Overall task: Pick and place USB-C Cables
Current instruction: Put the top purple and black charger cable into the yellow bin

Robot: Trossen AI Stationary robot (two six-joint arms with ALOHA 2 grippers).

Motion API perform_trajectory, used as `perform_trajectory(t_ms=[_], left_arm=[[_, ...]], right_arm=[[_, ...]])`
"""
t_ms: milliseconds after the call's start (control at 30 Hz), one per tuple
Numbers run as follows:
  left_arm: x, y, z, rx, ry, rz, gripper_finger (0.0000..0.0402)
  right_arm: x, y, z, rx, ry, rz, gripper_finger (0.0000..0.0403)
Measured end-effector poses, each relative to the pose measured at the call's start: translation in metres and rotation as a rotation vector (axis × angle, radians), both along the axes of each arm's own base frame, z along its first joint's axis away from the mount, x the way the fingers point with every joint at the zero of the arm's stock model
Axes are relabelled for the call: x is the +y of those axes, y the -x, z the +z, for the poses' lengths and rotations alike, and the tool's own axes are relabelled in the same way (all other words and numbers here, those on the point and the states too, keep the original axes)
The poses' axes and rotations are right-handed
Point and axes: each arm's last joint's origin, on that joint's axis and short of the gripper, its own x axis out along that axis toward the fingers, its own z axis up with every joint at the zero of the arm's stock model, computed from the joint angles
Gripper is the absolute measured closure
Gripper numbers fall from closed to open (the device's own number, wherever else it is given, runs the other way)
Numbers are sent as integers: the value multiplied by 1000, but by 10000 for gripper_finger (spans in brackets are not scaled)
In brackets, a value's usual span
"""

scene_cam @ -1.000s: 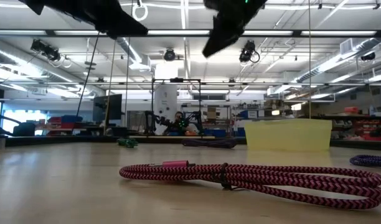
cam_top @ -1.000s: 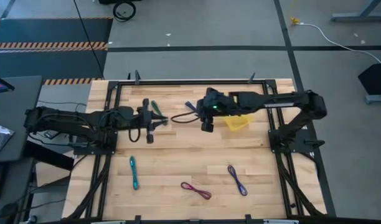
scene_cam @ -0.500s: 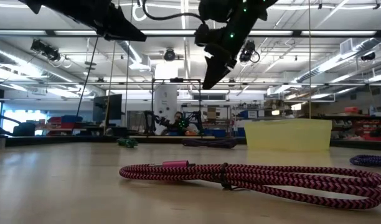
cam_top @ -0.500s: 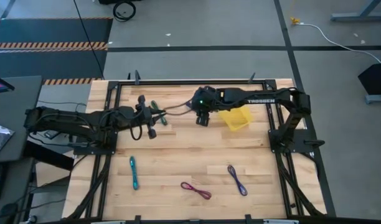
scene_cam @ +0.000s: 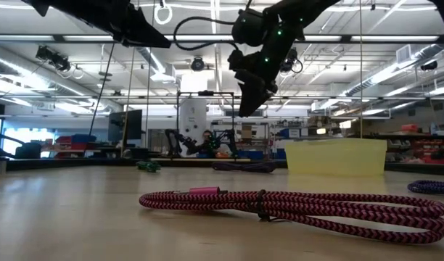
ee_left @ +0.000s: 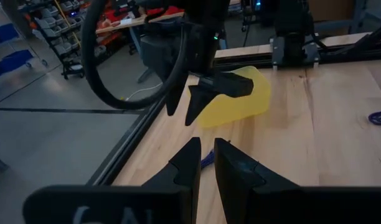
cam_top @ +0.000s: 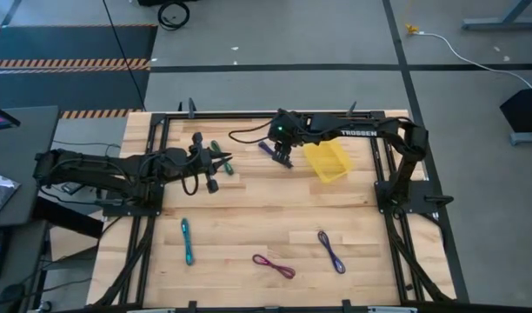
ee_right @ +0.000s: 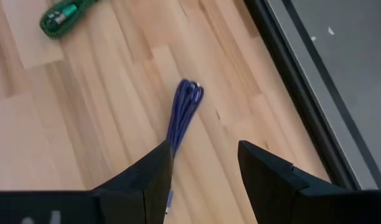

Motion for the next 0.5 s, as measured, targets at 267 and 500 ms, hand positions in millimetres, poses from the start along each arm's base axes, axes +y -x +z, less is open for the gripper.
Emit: perform_trajectory(t_ms=[267,500], left_arm=[[0,0,0,1,3,1,349],[0,0,-1,10,10,2,349]], right_arm=[[-2,-5,-16,45,-19,-4,213],[-1,-8,-21,53,-21,5,213]])
